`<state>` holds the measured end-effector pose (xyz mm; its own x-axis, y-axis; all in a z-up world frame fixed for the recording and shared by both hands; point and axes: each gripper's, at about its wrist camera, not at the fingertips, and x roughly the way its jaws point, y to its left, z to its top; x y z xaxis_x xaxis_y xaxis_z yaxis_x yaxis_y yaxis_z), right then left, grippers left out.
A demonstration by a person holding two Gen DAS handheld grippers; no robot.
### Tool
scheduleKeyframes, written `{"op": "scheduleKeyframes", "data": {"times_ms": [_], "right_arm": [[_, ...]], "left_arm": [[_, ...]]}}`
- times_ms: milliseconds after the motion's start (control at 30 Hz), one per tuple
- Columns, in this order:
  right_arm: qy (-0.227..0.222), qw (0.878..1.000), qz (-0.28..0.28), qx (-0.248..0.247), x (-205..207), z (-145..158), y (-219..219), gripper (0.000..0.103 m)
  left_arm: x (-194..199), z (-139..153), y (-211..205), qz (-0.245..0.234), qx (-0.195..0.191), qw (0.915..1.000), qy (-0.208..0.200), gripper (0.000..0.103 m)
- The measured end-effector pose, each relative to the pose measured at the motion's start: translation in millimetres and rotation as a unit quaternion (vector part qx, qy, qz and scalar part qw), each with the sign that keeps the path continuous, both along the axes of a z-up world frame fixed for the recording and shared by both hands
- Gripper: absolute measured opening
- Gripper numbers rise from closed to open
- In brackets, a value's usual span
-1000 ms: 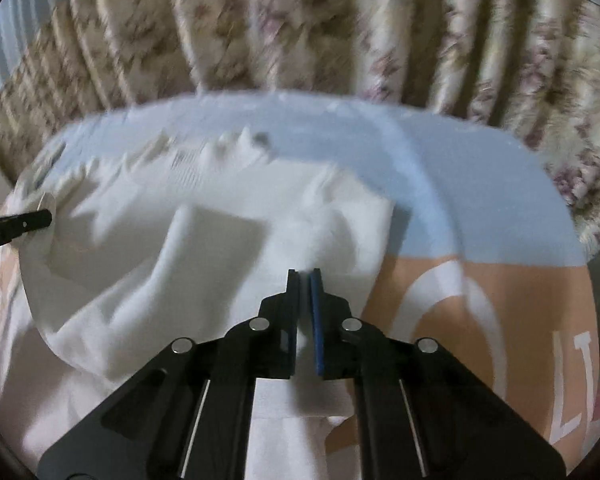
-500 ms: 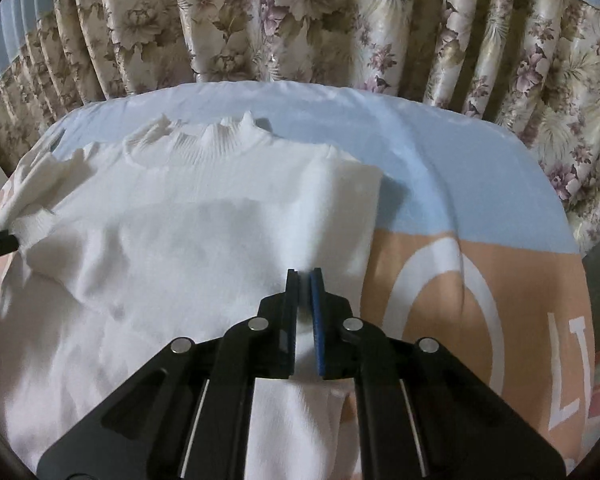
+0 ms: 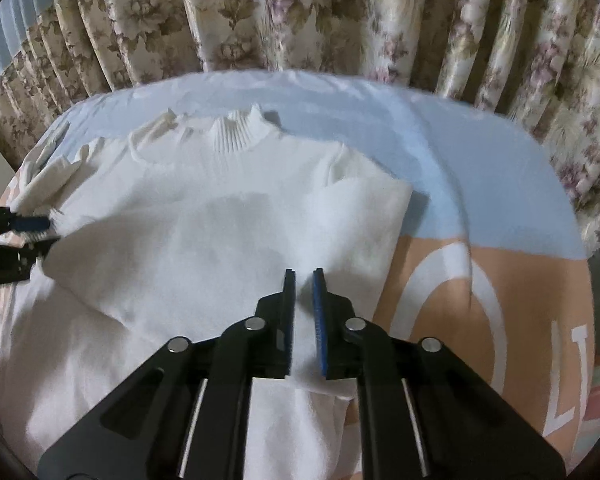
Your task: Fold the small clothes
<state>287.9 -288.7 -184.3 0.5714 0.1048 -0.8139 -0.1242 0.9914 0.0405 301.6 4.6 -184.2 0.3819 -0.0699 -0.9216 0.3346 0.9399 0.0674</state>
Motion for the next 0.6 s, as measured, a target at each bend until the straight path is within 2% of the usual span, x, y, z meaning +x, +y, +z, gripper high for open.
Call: {"op": "scheduleKeyframes", "data": {"times_ms": [67,133,167,200,267,433,533,600], "right_arm": [[0.018,1.000,0.002,0.008,3.6,-5.8,-2.0,0.021],[0.027,1.000,0.003,0.016,6.8,-10.3,-2.4,0.021],[0.028,0.999,0.002,0.019,8.4,-10.9,-2.2,0.021],[0.030,0.999,0.000,0.020,9.5,-10.9,-2.2,0.013],[0.026,0.999,-0.001,0.021,10.3,-8.9,-3.0,0.001],[-0.035,0.999,-0.007,-0.009,6.2,3.2,0.5,0.001],[-0.074,0.997,-0.024,-0.001,7.1,17.6,-3.4,0.001],[-0.071,0.997,-0.030,-0.001,12.9,18.8,-6.1,0.001]], "left_arm": [[4.5,3.0,8.4,0.016,-0.017,0.9997,0.005,0.043],[4.8,4.2,16.4,0.026,-0.023,0.9994,-0.002,0.020],[5.2,5.1,18.2,0.028,-0.029,0.9992,-0.004,0.017],[2.4,5.7,21.0,0.032,-0.036,0.9988,-0.009,0.013],[-0.2,6.5,24.6,0.040,-0.039,0.9982,-0.021,0.010],[2.8,21.1,27.5,0.064,-0.019,0.9932,-0.095,0.007],[19.6,24.9,35.4,0.082,-0.027,0.9895,-0.116,0.007],[26.8,21.4,39.9,0.085,-0.027,0.9896,-0.113,0.007]]}}
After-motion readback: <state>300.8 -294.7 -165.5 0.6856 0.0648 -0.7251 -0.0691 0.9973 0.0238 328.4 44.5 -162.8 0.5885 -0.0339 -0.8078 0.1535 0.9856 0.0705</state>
